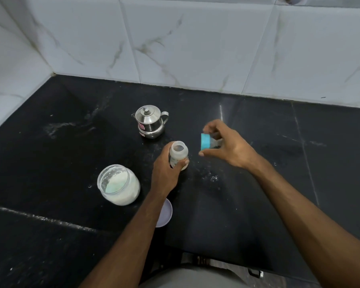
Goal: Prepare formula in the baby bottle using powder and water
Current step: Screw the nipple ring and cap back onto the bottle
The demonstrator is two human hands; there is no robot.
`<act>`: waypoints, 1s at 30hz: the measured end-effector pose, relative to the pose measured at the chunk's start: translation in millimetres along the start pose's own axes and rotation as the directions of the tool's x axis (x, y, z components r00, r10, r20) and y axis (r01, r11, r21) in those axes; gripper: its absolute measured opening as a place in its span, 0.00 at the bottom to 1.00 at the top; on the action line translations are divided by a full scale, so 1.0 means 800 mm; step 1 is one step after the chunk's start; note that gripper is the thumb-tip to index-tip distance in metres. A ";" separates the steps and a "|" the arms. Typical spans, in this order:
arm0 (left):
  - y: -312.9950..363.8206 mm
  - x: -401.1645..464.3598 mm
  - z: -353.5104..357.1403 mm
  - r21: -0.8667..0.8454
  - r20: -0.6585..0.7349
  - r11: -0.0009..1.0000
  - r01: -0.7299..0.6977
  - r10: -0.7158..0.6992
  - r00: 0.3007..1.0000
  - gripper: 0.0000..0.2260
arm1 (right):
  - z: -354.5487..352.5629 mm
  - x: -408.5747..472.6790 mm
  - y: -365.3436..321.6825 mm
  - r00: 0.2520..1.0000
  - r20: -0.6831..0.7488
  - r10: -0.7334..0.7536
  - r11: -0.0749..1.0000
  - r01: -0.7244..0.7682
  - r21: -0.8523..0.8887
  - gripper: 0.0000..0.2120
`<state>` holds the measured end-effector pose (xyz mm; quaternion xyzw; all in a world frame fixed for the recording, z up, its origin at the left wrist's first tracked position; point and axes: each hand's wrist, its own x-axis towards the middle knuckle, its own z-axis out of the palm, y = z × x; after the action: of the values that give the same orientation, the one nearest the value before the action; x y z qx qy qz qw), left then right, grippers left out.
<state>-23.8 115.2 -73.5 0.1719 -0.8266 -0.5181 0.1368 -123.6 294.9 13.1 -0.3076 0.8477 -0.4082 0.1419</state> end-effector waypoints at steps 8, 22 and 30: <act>0.010 0.000 -0.002 0.009 0.035 0.998 0.061 -0.062 0.997 0.27 | 0.014 0.059 -0.056 0.936 0.308 -0.170 0.890 0.280 -0.361 0.25; 0.005 0.000 -0.001 -0.010 0.018 0.998 0.068 -0.068 0.998 0.27 | 0.039 0.079 -0.073 0.885 0.463 -0.050 0.792 0.317 -0.521 0.24; 0.005 0.000 -0.005 -0.009 0.031 0.998 0.065 -0.065 0.997 0.24 | 0.041 0.077 -0.073 0.907 0.418 -0.044 0.792 0.287 -0.539 0.23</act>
<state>-22.9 113.9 -68.2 0.1902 -0.8201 -0.5288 0.1081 -131.4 207.7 39.1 -0.4847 0.8562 -0.0679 0.1656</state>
